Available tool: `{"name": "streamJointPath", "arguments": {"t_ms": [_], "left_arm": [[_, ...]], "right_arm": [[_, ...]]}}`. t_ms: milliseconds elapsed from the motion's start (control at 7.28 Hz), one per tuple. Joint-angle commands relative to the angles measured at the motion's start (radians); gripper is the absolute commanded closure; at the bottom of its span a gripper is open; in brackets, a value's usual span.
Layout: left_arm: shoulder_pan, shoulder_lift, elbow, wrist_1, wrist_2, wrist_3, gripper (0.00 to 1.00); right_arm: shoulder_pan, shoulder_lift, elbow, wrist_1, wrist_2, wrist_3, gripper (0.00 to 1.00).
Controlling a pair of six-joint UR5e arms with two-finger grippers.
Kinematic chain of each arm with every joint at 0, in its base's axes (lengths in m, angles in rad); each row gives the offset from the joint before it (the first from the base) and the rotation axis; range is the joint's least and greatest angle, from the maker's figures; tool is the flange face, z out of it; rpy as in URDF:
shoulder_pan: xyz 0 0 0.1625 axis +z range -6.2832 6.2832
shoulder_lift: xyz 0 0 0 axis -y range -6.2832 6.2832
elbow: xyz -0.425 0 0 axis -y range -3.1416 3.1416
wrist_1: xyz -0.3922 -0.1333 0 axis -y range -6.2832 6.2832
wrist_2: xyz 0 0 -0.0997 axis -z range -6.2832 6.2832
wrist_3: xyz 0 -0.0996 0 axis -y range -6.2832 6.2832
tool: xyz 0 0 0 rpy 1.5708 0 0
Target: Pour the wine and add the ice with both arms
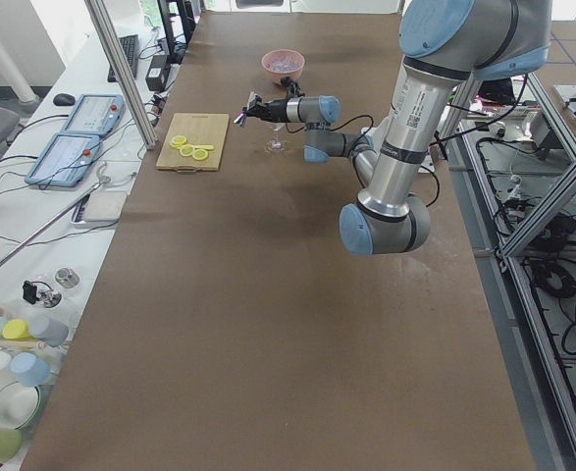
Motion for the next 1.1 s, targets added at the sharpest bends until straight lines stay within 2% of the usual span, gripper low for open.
{"name": "streamJointPath", "arguments": {"t_ms": [0,137,412,687,825,962], "left_arm": [[-0.085,0.123,0.008,-0.025,-0.007,-0.413,1.00],[-0.115,0.195,0.011,-0.026,-0.043,-0.610,1.00],[-0.259,0.309,0.068,-0.029,-0.227,-0.832,1.00],[-0.406,0.292,0.248,-0.057,-0.422,-0.900,1.00],[-0.435,0.286,0.319,-0.066,-0.453,-1.016,1.00],[-0.435,0.283,0.371,-0.136,-0.478,-1.059,1.00]], "right_arm": [[0.000,0.006,0.012,0.001,0.004,-0.008,0.00],[0.000,0.007,0.017,0.000,0.003,-0.012,0.00],[-0.011,0.019,0.017,-0.002,-0.005,-0.017,0.00],[-0.037,0.041,0.015,-0.002,-0.010,-0.015,0.00],[-0.041,0.044,0.017,-0.002,-0.010,-0.015,0.00],[-0.047,0.058,0.017,-0.002,-0.013,-0.015,0.00]]}}
